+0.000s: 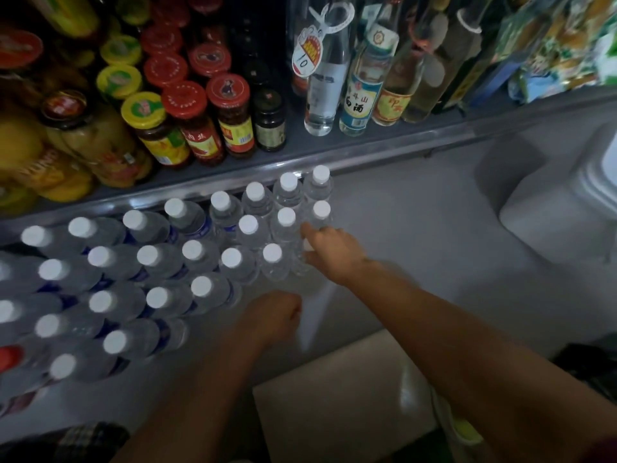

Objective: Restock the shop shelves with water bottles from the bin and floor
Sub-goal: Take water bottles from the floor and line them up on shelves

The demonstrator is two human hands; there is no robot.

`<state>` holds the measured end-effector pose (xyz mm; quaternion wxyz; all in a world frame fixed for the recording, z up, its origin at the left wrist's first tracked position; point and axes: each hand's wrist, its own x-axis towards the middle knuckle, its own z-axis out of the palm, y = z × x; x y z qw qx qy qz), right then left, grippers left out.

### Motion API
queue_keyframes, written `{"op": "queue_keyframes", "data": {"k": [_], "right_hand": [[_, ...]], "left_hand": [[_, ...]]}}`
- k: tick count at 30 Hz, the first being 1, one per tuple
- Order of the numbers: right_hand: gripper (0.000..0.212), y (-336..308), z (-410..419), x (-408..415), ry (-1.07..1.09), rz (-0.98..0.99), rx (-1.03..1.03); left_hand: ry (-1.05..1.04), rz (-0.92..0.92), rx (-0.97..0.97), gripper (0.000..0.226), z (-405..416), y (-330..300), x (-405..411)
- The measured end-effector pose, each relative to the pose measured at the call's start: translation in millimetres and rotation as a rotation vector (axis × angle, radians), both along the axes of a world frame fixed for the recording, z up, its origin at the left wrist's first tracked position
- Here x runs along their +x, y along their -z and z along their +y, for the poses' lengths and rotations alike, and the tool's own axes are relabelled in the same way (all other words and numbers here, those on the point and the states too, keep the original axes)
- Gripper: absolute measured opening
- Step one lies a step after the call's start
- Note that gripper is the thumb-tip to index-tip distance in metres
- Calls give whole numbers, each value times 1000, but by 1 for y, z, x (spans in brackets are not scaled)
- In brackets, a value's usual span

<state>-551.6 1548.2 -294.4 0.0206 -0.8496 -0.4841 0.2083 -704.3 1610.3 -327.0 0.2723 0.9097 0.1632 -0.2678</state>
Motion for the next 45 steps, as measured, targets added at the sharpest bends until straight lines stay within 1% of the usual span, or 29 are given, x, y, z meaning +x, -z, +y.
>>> {"op": "queue_keyframes", "data": {"k": [5, 9, 12, 14, 21, 24, 30, 34, 38, 42, 45], "right_hand": [[32, -35, -1, 11, 54, 55, 58], [33, -81, 2, 24, 73, 69, 88], [26, -125, 6, 33, 32, 19, 150], [26, -157, 11, 37, 7, -25, 183], [31, -259, 34, 49, -54, -186, 347], [41, -299, 46, 53, -43, -260, 424], [48, -367, 79, 58, -40, -412, 562], [47, -400, 102, 54, -34, -472, 640], [45, -429, 124, 45, 6, -557, 706], [43, -461, 149, 49, 105, -576, 807], [42, -475, 169, 59, 123, -590, 844]], "left_hand": [[-22, -130, -18, 22, 7, -33, 14], [-10, -219, 8, 15, 21, -71, 25], [-14, -302, 29, 14, 35, -103, 31], [-8, -357, 54, 15, 46, -125, 36], [-27, -543, 202, 17, 87, -210, 42], [-58, -598, 285, 15, 106, -247, 46], [-91, -692, 387, 12, 142, -320, 55], [-91, -759, 448, 13, 162, -357, 54], [-92, -788, 498, 12, 183, -385, 45], [-86, -791, 491, 12, 200, -405, 41], [-119, -784, 500, 13, 209, -410, 48]]}}
